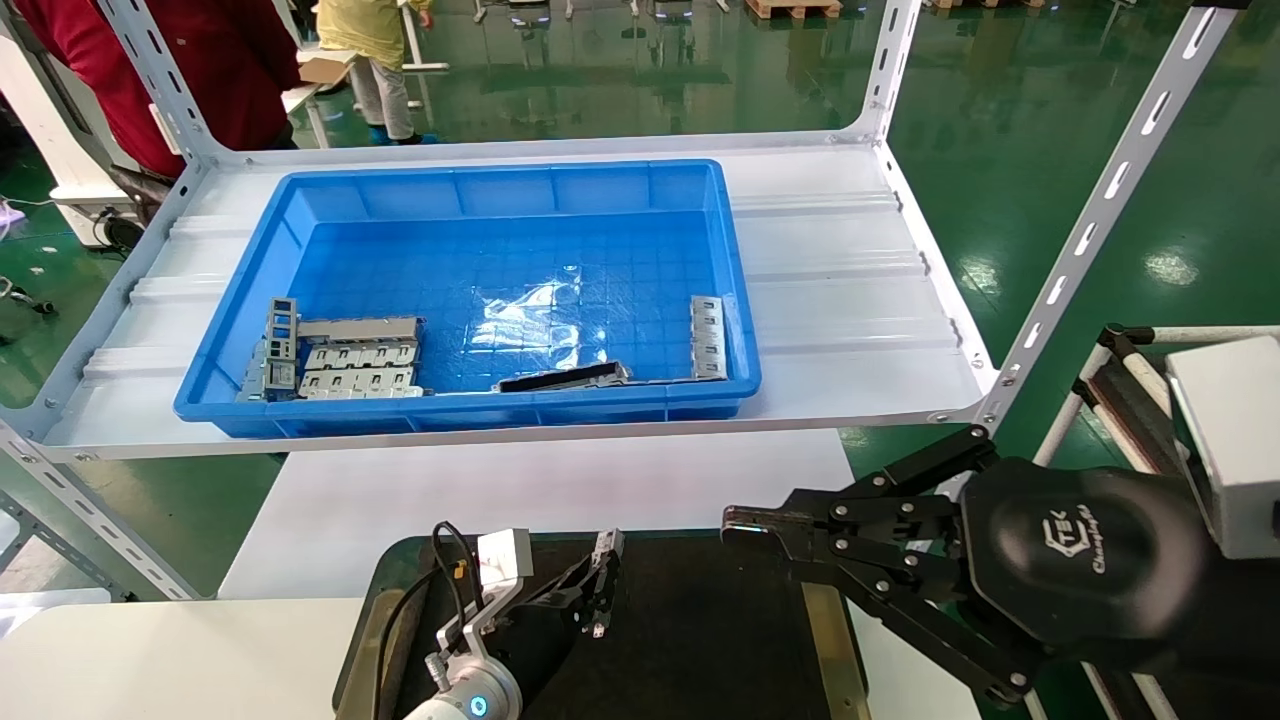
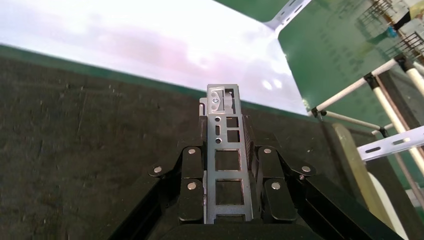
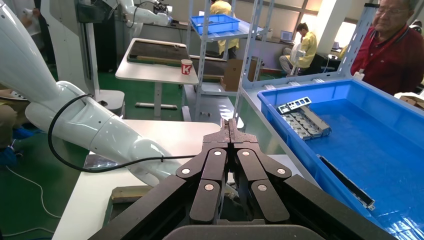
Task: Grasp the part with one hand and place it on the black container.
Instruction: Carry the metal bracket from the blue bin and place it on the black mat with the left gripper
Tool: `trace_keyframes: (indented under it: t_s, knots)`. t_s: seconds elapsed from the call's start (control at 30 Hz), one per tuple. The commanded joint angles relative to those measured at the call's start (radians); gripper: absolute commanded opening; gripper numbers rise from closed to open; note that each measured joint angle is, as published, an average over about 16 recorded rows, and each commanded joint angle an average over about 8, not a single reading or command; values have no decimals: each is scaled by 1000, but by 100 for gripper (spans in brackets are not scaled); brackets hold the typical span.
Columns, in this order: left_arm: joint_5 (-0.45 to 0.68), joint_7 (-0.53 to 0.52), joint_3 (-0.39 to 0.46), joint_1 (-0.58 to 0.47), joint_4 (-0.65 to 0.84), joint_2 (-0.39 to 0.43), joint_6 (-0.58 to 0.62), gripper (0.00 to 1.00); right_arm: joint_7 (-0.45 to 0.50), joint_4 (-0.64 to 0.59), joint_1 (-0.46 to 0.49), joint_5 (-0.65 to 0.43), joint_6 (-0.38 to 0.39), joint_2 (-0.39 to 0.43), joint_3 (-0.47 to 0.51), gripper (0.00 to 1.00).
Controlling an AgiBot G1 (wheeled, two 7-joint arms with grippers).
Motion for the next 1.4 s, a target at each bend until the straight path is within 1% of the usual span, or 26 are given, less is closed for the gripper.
trace_keyframes:
  t_s: [0.03,0.53,0.57,0.6,0.63,0.8,0.83,0.87,0.9,1.4]
  knots:
    - [-3,-21,23,-6,13,2,-17,0,0,0,0,0,0,0,0,0]
    - [-75,-106,198,-53,79,5,-119,0,0,0,0,0,0,0,0,0]
    - [-82,-110,209,-56,82,5,-124,3,0,0,0,0,0,0,0,5]
    - [-89,-113,221,-59,85,5,-130,9,0,0,0,0,0,0,0,13]
    - [-97,-116,231,-62,88,5,-135,20,0,0,0,0,0,0,0,25]
    - [-138,-128,286,-78,102,5,-159,82,0,0,0,0,0,0,0,87]
    - [-147,-129,296,-81,105,5,-163,92,0,0,0,0,0,0,-1,95]
    - [-156,-131,307,-84,107,5,-168,98,0,0,0,0,0,0,-1,100]
    - [-165,-132,317,-87,109,5,-173,100,0,0,0,0,0,0,-1,100]
    - [-322,-107,461,-127,107,0,-252,100,0,0,0,1,0,0,-1,100]
